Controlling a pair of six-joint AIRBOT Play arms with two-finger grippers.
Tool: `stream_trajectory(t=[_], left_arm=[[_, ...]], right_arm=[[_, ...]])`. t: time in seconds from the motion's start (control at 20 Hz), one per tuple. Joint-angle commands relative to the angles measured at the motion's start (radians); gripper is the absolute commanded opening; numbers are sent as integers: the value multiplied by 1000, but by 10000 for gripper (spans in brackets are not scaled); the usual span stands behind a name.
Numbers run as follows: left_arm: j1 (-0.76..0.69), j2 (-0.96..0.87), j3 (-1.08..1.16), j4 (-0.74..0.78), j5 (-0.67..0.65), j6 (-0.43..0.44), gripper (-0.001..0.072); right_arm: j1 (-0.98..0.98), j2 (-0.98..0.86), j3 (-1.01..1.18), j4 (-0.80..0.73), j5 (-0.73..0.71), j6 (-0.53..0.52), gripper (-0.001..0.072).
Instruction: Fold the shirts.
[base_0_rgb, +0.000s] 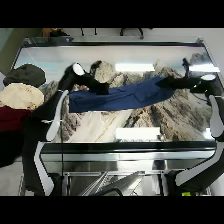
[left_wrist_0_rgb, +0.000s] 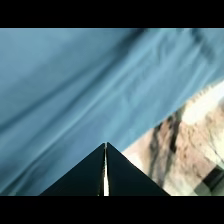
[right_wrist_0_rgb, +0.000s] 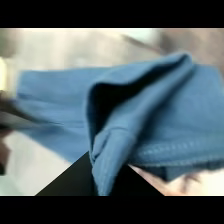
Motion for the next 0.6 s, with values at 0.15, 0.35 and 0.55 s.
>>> stream_trajectory(t=[0.15,0.35,0.55], left_arm=[[-214,-156,85,-7,238,-63,18],[-254,-170,41,-190,415,-71,18],[-237,-166,75,-216,320,-67,18]], right_arm=[[35,150,126,35,138,145,22],[103,146,124,-68,172,196,22],[174,139,123,-188,170,233,22]])
